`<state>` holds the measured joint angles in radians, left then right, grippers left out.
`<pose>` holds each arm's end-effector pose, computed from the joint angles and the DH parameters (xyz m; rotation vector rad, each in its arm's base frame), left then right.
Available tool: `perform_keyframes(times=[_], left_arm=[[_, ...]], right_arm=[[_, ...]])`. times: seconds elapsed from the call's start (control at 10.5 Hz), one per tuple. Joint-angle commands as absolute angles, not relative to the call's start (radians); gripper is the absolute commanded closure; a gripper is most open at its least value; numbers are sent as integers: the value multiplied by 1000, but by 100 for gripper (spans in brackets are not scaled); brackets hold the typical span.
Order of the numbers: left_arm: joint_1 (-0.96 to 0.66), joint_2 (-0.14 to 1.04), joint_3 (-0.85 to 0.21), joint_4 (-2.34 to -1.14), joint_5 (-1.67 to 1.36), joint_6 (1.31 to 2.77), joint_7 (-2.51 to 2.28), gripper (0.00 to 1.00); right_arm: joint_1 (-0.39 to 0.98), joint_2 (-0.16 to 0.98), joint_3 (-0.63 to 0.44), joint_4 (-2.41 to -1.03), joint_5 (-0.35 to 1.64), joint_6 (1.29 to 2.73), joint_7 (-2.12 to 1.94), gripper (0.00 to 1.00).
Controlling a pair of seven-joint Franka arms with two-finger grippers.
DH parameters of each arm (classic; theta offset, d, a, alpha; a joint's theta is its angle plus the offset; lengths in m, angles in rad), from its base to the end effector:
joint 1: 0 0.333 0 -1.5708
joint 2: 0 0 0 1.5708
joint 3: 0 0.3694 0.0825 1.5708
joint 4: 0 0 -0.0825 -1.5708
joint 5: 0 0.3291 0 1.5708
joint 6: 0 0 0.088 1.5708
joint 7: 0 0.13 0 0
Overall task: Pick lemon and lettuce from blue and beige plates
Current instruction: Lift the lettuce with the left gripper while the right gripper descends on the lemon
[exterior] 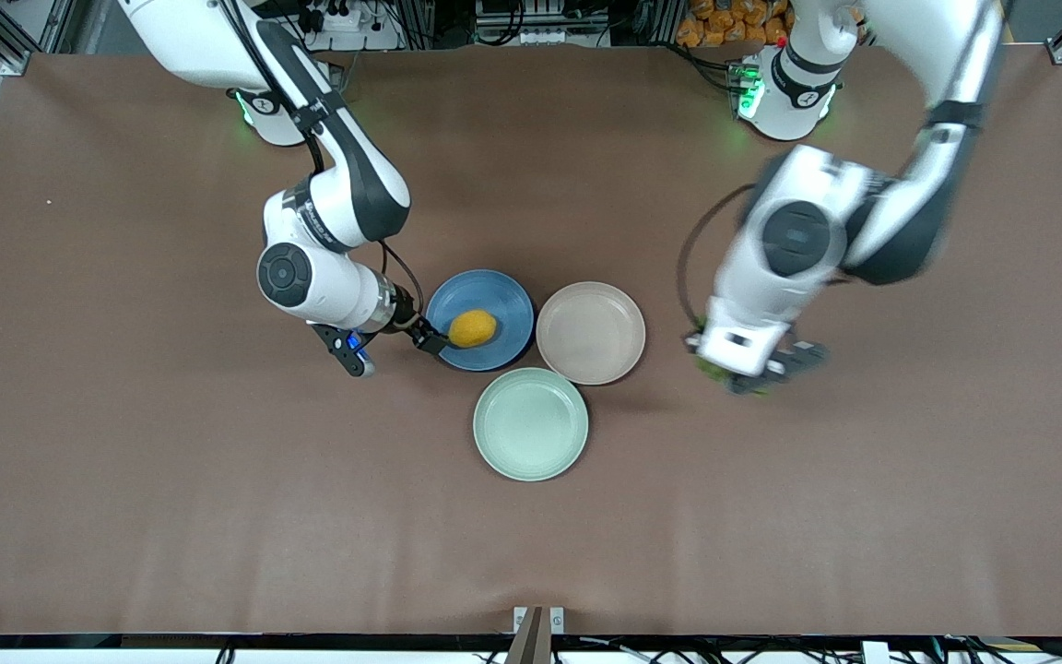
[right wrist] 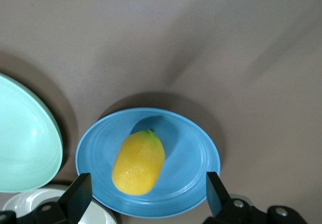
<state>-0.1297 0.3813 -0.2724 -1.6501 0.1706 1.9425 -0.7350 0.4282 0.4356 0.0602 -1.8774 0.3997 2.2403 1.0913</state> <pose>0.5856 -0.2079 0.4425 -3.0252 -0.4262 0.0481 0.5316 0.2993 0.3390 -2.6597 1.2351 0.4221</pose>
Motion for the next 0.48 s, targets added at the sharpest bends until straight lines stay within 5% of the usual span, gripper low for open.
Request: perform_keyframes(times=[0.0, 0.38], left_arm=[[-2, 423, -285, -1652, 181, 1936, -538, 100], [77, 579, -282, -1649, 196, 1996, -474, 100]], right_arm=[[433, 465, 54, -1871, 433, 2261, 1132, 0], [488, 512, 51, -1870, 422, 2301, 1291, 0]])
